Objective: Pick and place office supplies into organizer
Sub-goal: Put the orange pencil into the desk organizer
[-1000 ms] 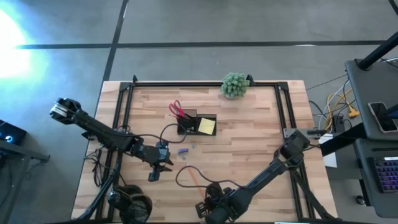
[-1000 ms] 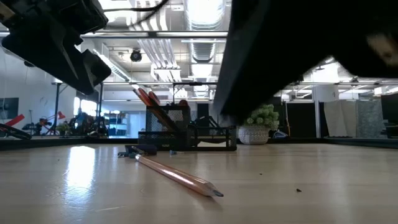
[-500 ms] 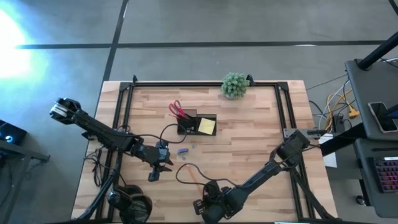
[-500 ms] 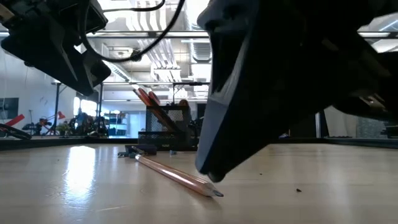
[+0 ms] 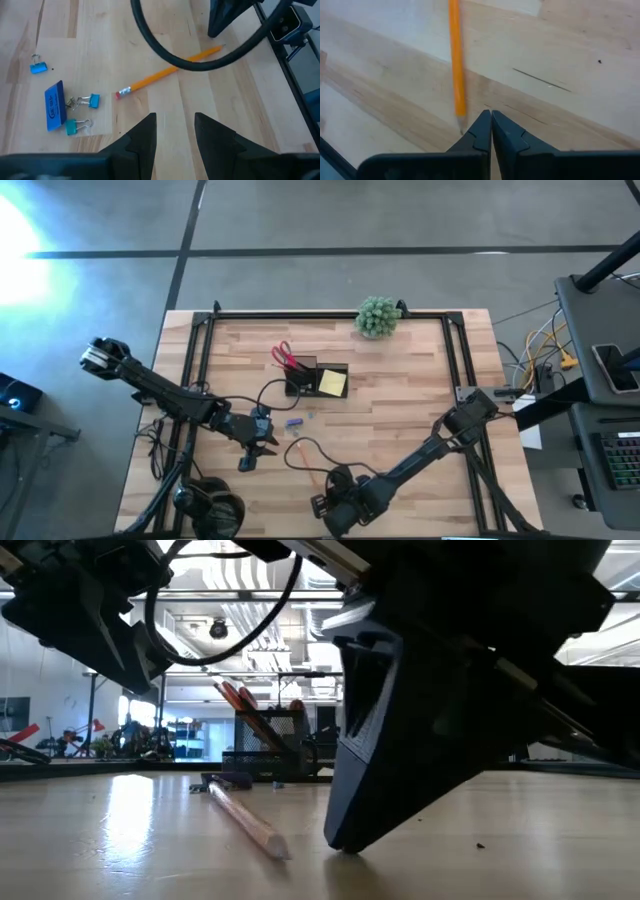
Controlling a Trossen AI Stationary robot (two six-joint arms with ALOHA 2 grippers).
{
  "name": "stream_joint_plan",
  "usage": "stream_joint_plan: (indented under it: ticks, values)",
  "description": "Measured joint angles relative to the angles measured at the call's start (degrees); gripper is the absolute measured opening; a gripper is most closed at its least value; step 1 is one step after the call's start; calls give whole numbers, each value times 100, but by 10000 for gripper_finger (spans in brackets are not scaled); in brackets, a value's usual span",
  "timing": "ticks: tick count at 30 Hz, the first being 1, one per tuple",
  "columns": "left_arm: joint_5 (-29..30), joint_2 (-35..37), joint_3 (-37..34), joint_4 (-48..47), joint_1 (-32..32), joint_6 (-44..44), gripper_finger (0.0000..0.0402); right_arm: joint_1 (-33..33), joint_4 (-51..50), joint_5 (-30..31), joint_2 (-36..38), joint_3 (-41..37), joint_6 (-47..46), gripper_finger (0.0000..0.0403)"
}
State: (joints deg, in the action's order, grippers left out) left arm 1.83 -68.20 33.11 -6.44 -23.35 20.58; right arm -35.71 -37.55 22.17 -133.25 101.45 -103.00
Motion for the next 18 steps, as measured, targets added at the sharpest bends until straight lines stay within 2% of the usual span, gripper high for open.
stream_joint_plan:
  ticks: [9,13,18]
  values:
    - [-27,0,-1,0,0,4,118,-8,67,-36,36,139,84,8]
    - [-152,0,-20,-2,0,2,118,-53,112,-233,87,450,624,9]
    - [-151,0,-72,-9,2,2,118,-43,35,-345,87,397,829,9]
